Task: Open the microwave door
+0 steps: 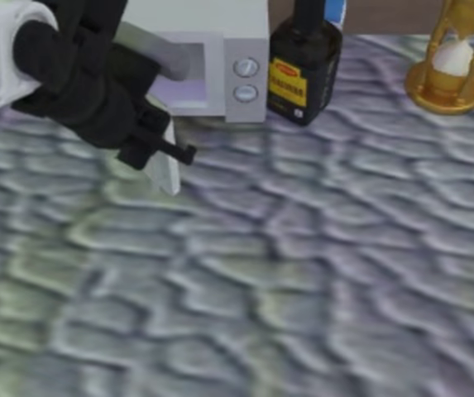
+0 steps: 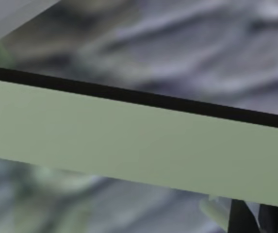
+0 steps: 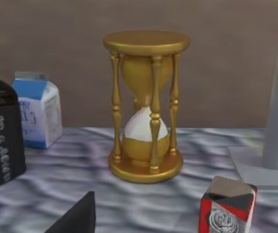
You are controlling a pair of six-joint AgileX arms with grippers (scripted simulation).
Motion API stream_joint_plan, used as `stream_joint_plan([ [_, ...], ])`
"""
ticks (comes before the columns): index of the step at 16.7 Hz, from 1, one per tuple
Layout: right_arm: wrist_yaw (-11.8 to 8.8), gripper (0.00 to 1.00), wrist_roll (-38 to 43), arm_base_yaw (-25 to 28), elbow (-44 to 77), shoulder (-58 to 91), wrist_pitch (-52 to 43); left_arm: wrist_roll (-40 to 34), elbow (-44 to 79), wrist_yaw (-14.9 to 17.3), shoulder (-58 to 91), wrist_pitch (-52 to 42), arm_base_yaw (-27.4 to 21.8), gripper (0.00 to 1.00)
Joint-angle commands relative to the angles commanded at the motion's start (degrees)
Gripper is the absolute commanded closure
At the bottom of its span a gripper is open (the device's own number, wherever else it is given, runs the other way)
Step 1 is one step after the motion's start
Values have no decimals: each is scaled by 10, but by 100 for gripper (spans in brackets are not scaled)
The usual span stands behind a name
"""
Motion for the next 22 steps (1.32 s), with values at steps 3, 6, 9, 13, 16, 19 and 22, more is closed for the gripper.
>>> stream_joint_plan([
  [3, 0, 0, 0, 0, 0, 0, 0, 30, -9, 17, -16, 2, 13, 100],
  [6, 0, 0, 0, 0, 0, 0, 0, 31, -9, 18, -17, 2, 13, 100],
  [9, 0, 0, 0, 0, 0, 0, 0, 31, -9, 18, -17, 2, 13, 100],
  [13, 0, 0, 0, 0, 0, 0, 0, 31, -9, 18, -17, 2, 13, 100],
  [16, 0, 0, 0, 0, 0, 0, 0, 31, -9, 18, -17, 2, 13, 100],
  [19, 0, 0, 0, 0, 0, 0, 0, 31, -9, 18, -17, 2, 13, 100],
  [22, 0, 0, 0, 0, 0, 0, 0, 31, -9, 18, -17, 2, 13, 100],
])
